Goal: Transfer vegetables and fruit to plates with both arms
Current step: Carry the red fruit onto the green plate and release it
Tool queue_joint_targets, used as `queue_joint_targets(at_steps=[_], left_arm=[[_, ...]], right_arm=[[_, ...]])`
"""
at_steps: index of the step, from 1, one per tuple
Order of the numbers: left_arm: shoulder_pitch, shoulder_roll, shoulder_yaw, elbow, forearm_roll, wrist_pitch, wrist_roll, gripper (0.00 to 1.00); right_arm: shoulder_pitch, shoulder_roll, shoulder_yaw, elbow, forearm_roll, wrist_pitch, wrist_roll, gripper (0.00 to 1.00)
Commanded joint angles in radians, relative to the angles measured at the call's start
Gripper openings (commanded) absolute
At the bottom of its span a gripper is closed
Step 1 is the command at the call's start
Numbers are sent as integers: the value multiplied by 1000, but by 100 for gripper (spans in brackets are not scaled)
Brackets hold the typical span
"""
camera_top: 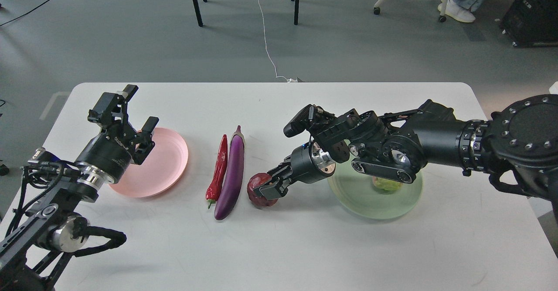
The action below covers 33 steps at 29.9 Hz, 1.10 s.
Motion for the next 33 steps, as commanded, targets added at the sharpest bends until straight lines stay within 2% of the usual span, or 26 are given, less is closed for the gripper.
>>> queue_joint_targets(at_steps=[1,6,12,16,20,24,31,32,33], left_arm=[[0,0,0,-1,0,-1,0,98],[0,3,0,-3,0,1,0,98],[0,0,0,-9,0,1,0,98],[0,-3,2,-12,0,-1,0,98],[0,-3,3,-17,1,-1,0,98],[0,-9,6,-17,3,-1,0,98],[0,-14,8,-26,6,-1,0,98],[0,-11,8,-31,6,1,0,98],[0,-8,8,-32,6,1,0,98]], right_arm=[[15,0,-13,-3,1,5,0,44],[107,0,-25,19,6,13,0,44],[230,0,-26,120,-4,30,0,44],[276,-156,-43,192,-82,74,0,44],[268,-288,-72,198,-210,77,0,44],[239,-379,-89,195,-240,77,0,44],[126,-391,-48,145,-238,18,0,48],[113,-387,-40,129,-238,2,0,49],[107,-380,-36,120,-238,-2,0,54]])
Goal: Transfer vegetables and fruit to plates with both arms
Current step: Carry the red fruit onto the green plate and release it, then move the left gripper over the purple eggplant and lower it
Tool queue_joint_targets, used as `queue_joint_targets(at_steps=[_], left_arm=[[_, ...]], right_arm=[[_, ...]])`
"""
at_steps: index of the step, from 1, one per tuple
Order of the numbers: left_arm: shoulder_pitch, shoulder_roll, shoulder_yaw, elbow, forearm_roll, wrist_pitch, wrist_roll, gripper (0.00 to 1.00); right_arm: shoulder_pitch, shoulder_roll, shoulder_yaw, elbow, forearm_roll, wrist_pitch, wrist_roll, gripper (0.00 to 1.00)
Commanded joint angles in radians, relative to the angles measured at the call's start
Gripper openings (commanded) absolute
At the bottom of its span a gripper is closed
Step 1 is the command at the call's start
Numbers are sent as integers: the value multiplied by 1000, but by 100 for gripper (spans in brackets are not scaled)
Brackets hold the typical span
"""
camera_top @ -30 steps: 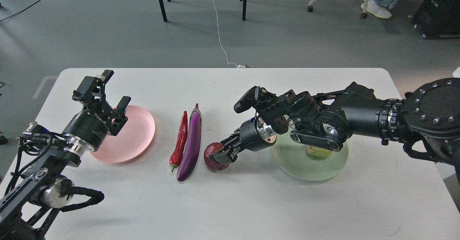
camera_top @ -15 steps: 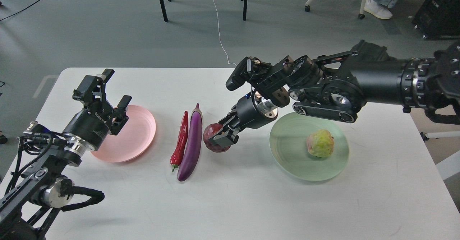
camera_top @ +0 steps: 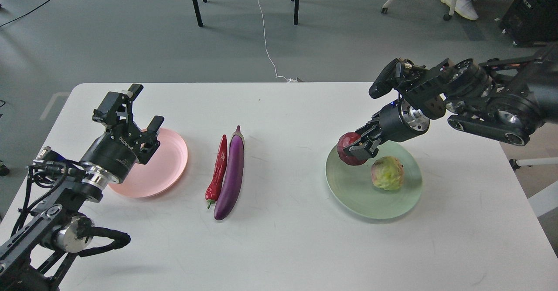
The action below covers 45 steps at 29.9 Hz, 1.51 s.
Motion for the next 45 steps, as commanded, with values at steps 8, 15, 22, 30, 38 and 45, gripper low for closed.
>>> queue_joint_targets(at_steps=[8,15,22,30,38,45], left_arm=[[-3,18,-1,-8,0,3,2,98],[-12,38,-1,-6,3,3,2,98],[-75,116,23,-5,77,-5,-9,98],[-192,184,225,-6,686,-77,-156,98],[-514,198,590,35,1126,-130,-91,98],[-608,61,681,46,1007,-282,270,98]], right_arm=[[-20,7,22,-27,8,-22,0,94],[-3,-59,157,-15,45,-21,0,95],[-205,-86,422,-41,497,-38,0,96],[-532,-86,726,-58,987,-27,0,95],[-677,-200,873,-46,1015,-21,0,95],[-697,-266,881,-24,1015,-21,0,95]])
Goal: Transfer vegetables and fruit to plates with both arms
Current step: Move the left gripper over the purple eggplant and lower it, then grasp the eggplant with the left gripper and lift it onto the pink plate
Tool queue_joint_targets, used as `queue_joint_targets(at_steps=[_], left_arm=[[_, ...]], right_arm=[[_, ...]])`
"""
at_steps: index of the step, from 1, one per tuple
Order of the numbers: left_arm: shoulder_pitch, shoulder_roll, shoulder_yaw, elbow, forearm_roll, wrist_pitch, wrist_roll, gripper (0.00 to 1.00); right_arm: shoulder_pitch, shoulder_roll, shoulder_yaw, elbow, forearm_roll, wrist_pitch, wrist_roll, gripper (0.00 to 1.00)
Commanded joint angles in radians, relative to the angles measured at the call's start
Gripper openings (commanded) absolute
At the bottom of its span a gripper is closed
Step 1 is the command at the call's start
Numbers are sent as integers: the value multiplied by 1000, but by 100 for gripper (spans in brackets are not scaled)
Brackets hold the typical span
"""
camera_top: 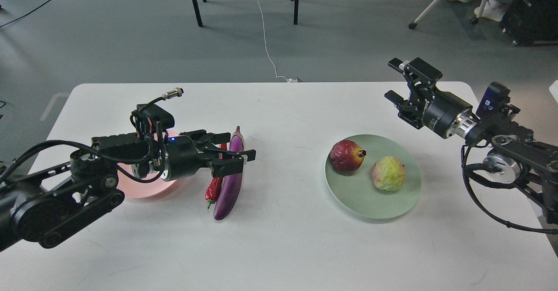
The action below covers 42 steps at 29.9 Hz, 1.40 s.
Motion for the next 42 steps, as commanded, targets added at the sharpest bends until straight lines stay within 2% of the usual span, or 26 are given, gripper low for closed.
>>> queue_joint_targets(at_steps=[1,4,6,11,22,26,33,39,42], left_arm=[[-13,-67,12,4,-63,-68,180,98],[-5,-74,13,4,-73,-91,278,98],[-1,-78,13,4,-73,-103,306,97],[1,-81,16,10,-71,-108,329,97],[31,-83,16,43,-68,-109,340,95],[44,-86,15,43,-73,-112,340,90],[45,-107,15,43,-74,-111,338,73],[47,-106,15,43,-74,-111,341,47],[47,-106,15,43,-73,-109,350,26]], right_arm=[[-13,-24,12,18,0,0,0,95],[-22,-24,16,25,0,0,0,95],[-23,-24,18,25,0,0,0,95],[-26,-24,16,27,0,0,0,96],[-36,-22,25,27,0,0,0,95],[-42,-22,30,27,0,0,0,95],[-42,-22,30,27,0,0,0,95],[-43,-22,30,27,0,0,0,95],[-43,-22,30,27,0,0,0,95]])
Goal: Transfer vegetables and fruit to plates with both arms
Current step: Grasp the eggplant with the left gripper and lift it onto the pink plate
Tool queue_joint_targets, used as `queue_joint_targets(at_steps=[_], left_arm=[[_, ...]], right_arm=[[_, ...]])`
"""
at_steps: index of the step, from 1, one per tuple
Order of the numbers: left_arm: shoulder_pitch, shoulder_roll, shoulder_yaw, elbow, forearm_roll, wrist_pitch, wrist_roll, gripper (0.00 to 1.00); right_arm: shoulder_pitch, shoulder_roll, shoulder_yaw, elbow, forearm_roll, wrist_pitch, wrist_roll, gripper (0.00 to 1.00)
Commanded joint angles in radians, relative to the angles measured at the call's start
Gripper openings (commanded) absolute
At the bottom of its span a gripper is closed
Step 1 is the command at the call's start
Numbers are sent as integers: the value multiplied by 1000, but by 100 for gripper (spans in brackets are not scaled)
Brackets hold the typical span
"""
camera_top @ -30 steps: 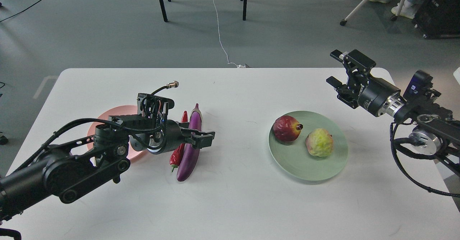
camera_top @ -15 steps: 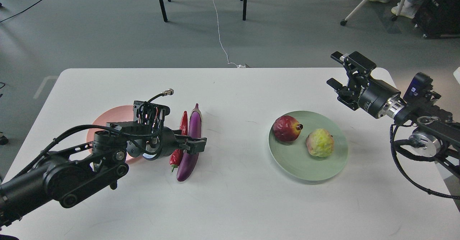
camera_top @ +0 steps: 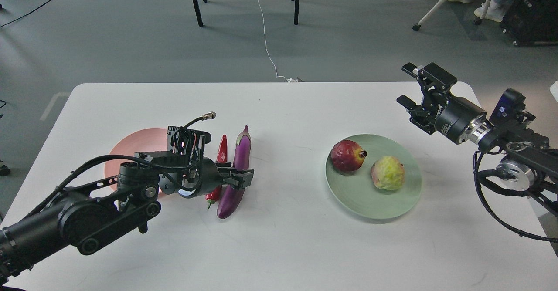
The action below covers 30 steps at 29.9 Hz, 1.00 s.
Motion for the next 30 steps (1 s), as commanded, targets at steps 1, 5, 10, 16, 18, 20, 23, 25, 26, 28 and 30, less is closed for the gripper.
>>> queue_joint_targets(at_steps=[1,5,10,16,18,20,23,25,26,28,30], left_arm=[[0,1,0,0,0,0,15,20],[-1,1,-1,-5,2,2,26,9],[-4,-1,-3,-17,-24,2,29,9],[-21,8,-23,-109,-90,3,43,9],[-55,17,-43,-147,-109,3,46,9],[-98,57,-66,-167,-112,-5,34,10],[-139,154,-74,-167,-129,-6,-10,11],[-152,247,-57,-163,-130,-11,-69,11],[-147,301,-48,-160,-124,-20,-98,11],[-141,388,-22,-157,-123,-31,-141,12],[-140,454,14,-137,-123,-31,-168,12]], right_arm=[[1,2,0,0,0,-1,0,95],[-1,2,0,0,0,-1,0,96],[-1,2,3,0,0,-1,0,95],[-1,2,9,0,0,-1,0,96],[-1,2,9,0,0,-1,0,96],[-1,5,8,-2,0,-1,0,95],[1,8,8,0,-2,-1,0,95],[1,11,8,0,-2,-1,0,95],[1,11,6,-2,-2,-1,0,95],[-1,15,6,-3,-3,-1,0,95],[-1,22,6,-3,-3,-1,0,96]])
